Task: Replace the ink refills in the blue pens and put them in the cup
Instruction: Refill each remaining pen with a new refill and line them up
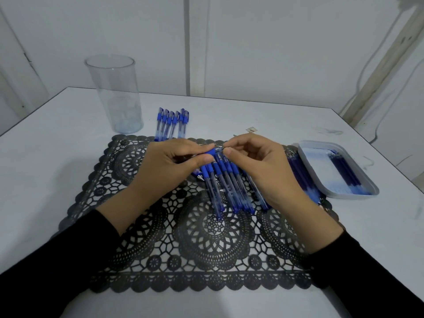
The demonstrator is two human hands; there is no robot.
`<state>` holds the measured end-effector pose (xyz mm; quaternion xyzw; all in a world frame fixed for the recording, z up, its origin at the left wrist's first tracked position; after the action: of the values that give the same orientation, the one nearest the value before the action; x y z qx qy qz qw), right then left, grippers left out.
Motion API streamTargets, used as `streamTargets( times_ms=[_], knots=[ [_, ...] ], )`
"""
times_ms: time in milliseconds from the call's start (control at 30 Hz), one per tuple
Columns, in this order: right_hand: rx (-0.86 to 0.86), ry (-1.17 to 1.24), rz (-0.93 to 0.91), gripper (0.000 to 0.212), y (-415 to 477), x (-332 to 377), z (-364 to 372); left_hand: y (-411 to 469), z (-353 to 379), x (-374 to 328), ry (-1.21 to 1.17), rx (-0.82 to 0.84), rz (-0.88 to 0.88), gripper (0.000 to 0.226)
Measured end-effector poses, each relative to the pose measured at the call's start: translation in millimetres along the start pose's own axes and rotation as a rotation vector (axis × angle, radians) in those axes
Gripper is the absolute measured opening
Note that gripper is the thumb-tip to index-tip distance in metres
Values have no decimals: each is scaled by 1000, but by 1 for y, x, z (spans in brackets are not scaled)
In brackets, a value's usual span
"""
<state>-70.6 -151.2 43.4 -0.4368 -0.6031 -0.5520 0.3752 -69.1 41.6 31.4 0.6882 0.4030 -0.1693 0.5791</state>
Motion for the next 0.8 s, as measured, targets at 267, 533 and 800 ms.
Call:
streamTargets(
  times_ms=[267, 533, 800],
  knots=[
    [167, -294, 12, 11, 6, -3, 20, -4, -33, 15, 81, -5, -63, 29],
    [329, -940, -363, 14, -2, -2, 51, -11, -52, 21, 150, 15, -55, 31],
    [326, -1037, -386, 18, -4, -4, 58, -13, -51, 21, 184, 42, -42, 28]
  ],
)
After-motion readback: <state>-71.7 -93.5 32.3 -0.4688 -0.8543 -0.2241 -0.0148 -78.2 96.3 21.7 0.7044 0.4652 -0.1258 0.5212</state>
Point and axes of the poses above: each hand's wrist, its own y-axis towards the middle knuckle, its own z-axis out of the palm, x = y × z, the point moved 3 cm from there along y, towards the middle knuckle, and after that the axes turned 9 degrees about -x, right-handed, at the moved point
